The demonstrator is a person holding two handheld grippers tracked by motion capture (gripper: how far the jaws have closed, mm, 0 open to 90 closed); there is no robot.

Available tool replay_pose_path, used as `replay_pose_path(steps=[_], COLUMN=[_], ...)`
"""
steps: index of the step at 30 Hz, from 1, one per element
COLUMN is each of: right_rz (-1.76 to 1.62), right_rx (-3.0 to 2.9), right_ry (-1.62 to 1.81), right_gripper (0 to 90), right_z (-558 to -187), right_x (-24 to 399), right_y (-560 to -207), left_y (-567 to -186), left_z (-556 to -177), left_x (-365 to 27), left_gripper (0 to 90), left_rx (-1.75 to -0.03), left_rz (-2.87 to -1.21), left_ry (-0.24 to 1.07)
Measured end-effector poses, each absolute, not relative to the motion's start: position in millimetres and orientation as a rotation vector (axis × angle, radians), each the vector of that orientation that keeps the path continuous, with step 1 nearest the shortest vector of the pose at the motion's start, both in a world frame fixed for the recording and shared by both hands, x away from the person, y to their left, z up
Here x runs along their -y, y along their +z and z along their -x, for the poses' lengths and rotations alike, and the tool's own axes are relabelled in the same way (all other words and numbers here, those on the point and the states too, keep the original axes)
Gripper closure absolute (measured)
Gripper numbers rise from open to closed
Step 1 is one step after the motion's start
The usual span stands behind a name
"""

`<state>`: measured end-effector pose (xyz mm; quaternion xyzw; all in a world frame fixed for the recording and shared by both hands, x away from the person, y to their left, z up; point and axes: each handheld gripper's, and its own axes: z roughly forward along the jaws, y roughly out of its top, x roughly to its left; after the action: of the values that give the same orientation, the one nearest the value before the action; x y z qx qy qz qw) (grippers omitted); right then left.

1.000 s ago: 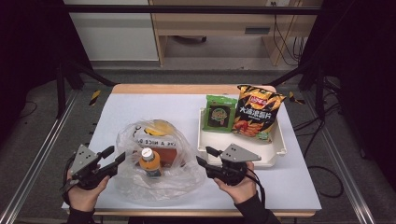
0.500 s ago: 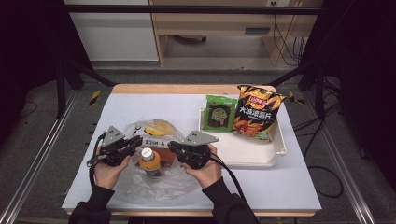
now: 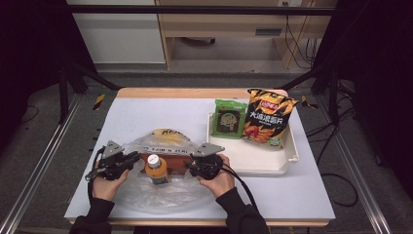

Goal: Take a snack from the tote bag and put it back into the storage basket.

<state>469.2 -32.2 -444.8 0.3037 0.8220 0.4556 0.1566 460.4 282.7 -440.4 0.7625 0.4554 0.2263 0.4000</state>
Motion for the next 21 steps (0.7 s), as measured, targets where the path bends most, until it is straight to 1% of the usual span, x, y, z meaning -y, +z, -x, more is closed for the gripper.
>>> replay_pose_path(steps=[2, 6, 16, 21], right_rz=[-0.852, -0.836, -0.771, -0.774], right_rx=[-2.361, -2.378, -2.357, -2.369], right_ry=[1.294, 1.263, 1.215, 1.166], right_gripper=[51.6, 39.7, 31.4, 29.4], right_z=[-467, -467, -470, -473], right_x=[33, 32, 22, 18], right_y=[-445, -446, -450, -447], left_y=[-443, -450, -459, -458], left_z=[-459, -457, -459, -458], left_x=[-288, -295, -295, -296], left_gripper=[80.0, 79.5, 79.3, 78.9], left_rx=[-1.162, -1.185, -1.195, -1.192], left_rz=[-1.933, -1.953, -1.961, -1.942], left_ry=[0.576, 0.558, 0.562, 0.574])
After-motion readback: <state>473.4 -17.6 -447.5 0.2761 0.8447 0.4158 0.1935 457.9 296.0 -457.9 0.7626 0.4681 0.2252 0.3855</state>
